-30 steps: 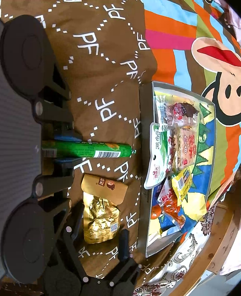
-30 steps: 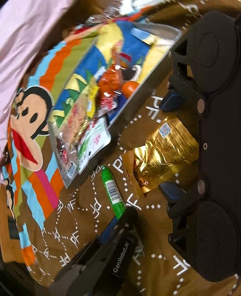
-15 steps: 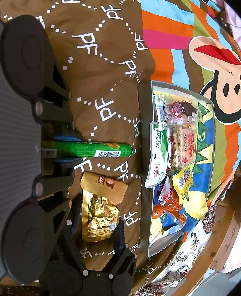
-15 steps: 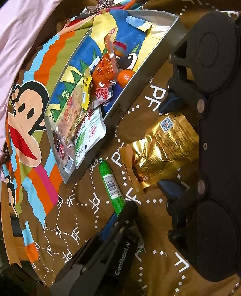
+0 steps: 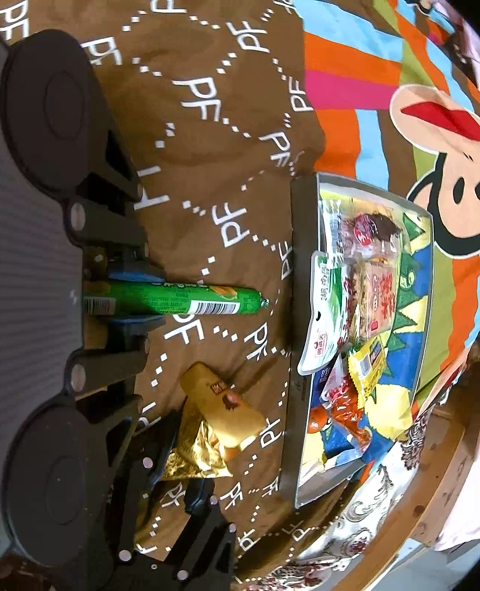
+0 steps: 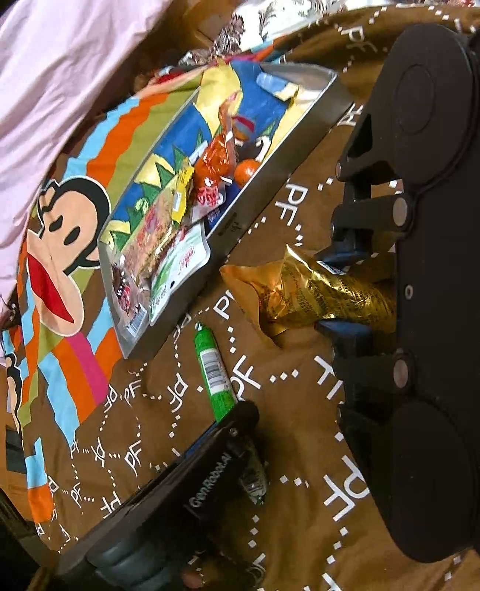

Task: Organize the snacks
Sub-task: 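Hold the green tube with the left tool while the right tool grasps the gold foil packet, then carry the green tube and gold foil packet over the tray with both tools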

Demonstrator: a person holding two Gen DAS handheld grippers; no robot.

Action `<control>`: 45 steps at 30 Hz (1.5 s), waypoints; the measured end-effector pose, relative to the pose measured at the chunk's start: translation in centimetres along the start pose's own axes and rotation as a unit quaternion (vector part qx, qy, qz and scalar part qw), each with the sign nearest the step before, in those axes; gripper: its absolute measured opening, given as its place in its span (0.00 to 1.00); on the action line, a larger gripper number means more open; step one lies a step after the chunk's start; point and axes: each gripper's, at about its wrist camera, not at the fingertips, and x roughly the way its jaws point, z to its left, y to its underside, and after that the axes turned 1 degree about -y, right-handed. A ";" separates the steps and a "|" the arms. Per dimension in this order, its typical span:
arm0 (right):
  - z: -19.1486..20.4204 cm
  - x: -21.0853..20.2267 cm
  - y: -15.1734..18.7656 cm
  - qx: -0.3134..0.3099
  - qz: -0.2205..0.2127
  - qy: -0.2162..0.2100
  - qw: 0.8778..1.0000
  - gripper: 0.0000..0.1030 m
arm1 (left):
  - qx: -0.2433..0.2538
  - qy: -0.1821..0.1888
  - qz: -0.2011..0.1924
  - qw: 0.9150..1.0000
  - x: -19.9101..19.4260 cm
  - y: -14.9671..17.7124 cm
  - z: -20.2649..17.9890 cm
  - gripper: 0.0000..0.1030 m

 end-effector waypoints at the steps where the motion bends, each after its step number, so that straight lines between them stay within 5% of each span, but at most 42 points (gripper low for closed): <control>1: 0.0 -0.2 0.0 0.002 -0.003 0.004 1.000 0.31 | 0.000 0.000 0.000 1.000 -0.1 0.1 0.0 0.18; 19: -0.9 -1.1 -0.3 0.043 -0.027 0.027 0.998 0.31 | -0.069 0.035 0.011 0.997 -1.6 0.2 1.0 0.18; 26: -0.7 -0.9 -0.3 0.039 -0.023 0.025 0.999 0.32 | -0.045 0.023 0.039 0.998 -0.2 0.4 0.4 0.19; 40: -1.0 -0.8 -0.4 0.046 -0.032 0.031 0.998 0.32 | -0.045 0.016 0.017 0.999 -0.2 -0.2 0.4 0.18; 45: -1.6 -1.2 -0.7 0.062 -0.049 0.051 0.996 0.32 | -0.065 0.039 -0.024 0.997 -1.8 -0.4 0.8 0.18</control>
